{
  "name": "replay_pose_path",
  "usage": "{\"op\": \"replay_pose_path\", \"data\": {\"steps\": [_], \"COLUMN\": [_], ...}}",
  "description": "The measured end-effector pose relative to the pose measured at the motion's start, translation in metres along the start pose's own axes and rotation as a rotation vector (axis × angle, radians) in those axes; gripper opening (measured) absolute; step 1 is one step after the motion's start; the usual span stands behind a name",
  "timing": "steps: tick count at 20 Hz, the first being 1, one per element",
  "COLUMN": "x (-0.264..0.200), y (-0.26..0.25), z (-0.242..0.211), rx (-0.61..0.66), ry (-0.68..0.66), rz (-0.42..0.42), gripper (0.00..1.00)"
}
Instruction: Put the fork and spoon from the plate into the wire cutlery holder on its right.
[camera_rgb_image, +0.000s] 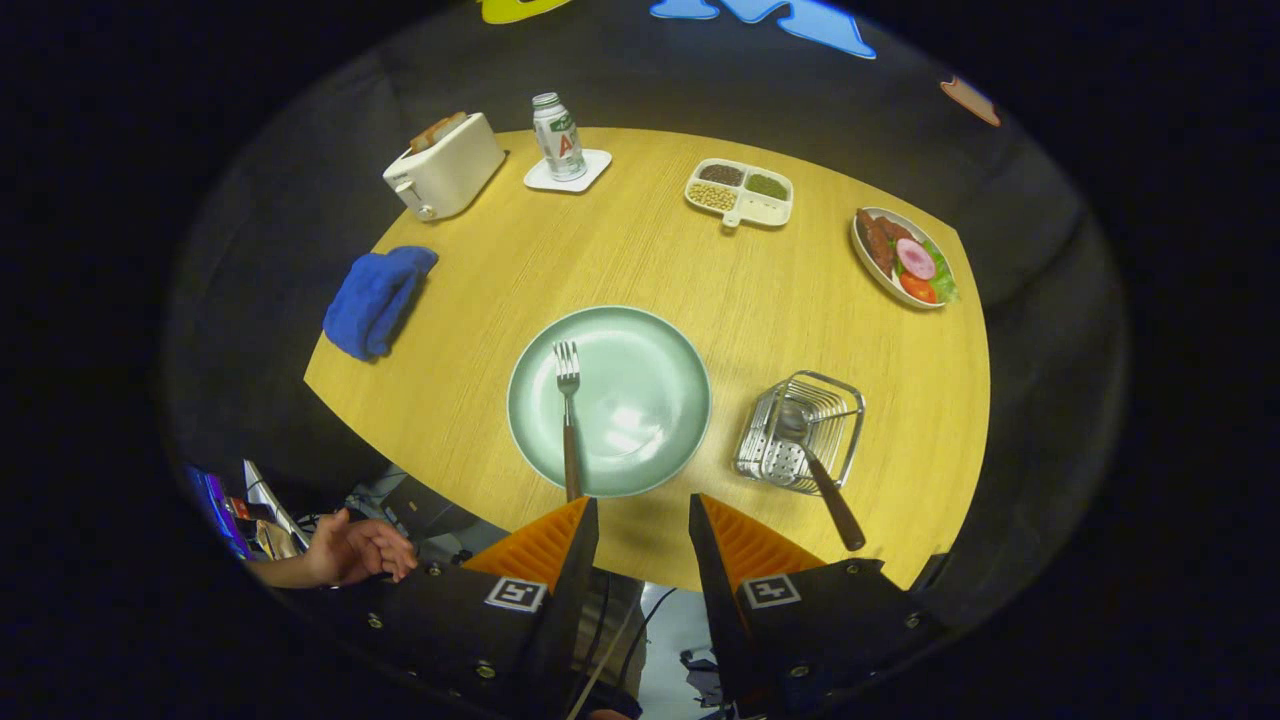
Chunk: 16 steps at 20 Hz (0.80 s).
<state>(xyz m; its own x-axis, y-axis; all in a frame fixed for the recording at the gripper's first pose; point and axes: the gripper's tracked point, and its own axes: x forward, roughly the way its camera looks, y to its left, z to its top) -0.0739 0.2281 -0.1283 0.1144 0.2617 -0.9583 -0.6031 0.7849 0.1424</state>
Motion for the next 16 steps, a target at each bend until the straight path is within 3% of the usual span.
{"op": "replay_pose_path", "data": {"steps": [6, 9, 16], "x": [0.046, 0.068, 0.103], "y": [0.034, 0.043, 0.041], "z": [0.006, 0.003, -0.009], "rx": [-0.036, 0.007, -0.013], "ry": [0.021, 0.033, 0.081], "rz": [0.054, 0.081, 0.056], "gripper": [0.57, 0.56, 0.57]}}
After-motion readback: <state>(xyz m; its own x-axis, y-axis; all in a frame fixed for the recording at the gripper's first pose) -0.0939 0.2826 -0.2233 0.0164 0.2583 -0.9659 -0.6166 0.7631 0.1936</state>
